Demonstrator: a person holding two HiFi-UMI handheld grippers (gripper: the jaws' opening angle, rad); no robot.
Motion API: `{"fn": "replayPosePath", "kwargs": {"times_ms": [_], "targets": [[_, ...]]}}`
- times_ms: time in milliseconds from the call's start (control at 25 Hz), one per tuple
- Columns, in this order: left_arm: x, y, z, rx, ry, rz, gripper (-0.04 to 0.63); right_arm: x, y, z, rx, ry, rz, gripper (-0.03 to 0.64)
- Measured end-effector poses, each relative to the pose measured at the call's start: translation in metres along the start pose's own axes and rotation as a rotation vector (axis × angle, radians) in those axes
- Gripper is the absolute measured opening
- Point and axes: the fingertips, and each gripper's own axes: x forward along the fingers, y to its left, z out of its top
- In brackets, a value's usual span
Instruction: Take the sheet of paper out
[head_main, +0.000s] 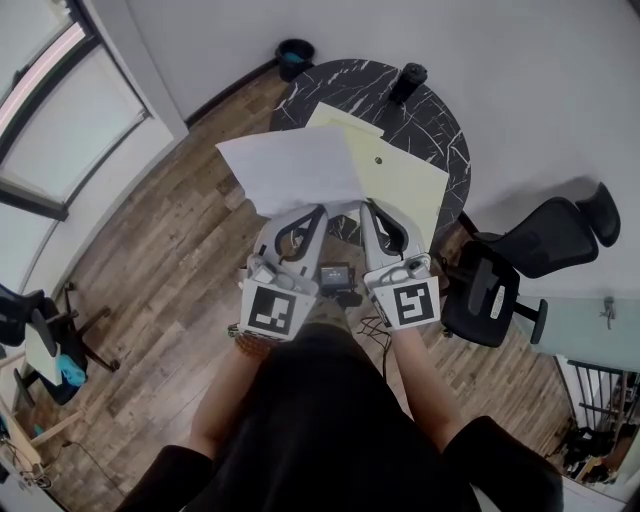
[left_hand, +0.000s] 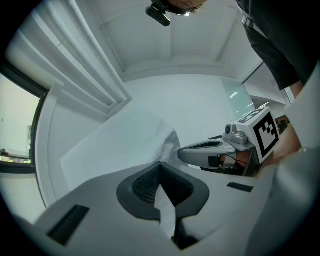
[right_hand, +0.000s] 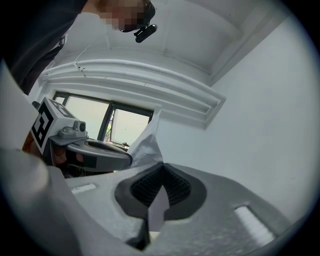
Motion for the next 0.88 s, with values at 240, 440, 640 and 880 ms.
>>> {"fn": "replayPosePath", "kwargs": {"times_ms": [240,440,640,880], "targets": [[0.003,0.001,0.0,-0.008,0.005,0.004,-0.006,-0.004,-0.003,-0.008,-0.003,0.049,-0.005,-0.003],[0.005,0.0,-0.001,-0.009,0.006,-0.002,-0.006,-0.002,-0.003,-0.001,-0.008,0.003,0.002,-0.005],[0.008,-0.001,-0.001,-0.016,0.008,-0.006,-0.006,-0.005,-0.005,-0.004,-0.005,0.016,0.001,-0.005],[0.012,-0.003,-0.004,-0.009,0.019,-0.009,-0.006,-0.005,-0.008,-0.009,0.016,0.022,0.015,-0.005]]}}
